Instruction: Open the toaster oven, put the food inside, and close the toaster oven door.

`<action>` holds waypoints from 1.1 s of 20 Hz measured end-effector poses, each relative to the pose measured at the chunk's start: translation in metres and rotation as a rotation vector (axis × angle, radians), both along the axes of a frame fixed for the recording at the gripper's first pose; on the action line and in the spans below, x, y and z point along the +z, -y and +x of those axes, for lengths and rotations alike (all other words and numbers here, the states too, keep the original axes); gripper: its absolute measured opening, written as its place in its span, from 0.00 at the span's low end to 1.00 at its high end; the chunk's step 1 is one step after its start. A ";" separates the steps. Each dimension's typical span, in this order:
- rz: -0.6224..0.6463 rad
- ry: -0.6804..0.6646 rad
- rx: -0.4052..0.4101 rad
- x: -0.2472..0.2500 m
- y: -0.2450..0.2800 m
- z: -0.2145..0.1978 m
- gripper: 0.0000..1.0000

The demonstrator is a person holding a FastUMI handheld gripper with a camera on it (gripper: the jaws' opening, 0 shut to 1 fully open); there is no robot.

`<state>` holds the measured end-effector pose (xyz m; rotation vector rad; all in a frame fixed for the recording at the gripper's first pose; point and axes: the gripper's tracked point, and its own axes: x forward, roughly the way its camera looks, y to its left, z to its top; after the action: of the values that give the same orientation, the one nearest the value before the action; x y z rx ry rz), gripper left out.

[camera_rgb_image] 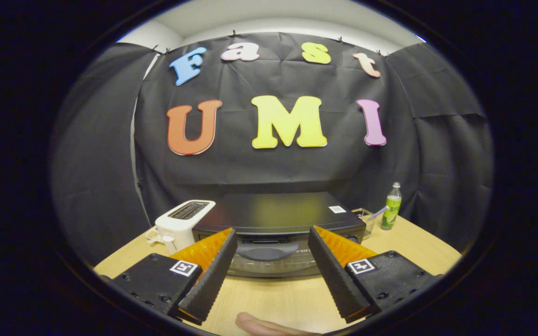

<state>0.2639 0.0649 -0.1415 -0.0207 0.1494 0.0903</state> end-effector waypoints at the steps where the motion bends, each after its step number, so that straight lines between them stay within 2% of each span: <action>1: -0.025 0.007 -0.021 -0.007 0.004 0.014 1.00; 3: -0.048 0.019 -0.047 -0.022 0.008 0.032 1.00; 6: 0.047 0.012 -0.007 -0.041 -0.010 0.053 1.00; 8: 0.033 -0.003 -0.007 -0.055 -0.016 0.059 1.00; 10: -0.007 0.027 -0.040 -0.056 -0.013 0.065 1.00; 12: 0.005 0.023 -0.030 -0.055 -0.016 0.068 1.00; 18: -0.007 0.058 -0.015 -0.058 -0.014 0.050 1.00; 22: -0.003 0.034 -0.008 -0.065 -0.012 0.031 1.00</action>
<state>0.2945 0.0773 -0.2069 -0.0246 0.1153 0.0815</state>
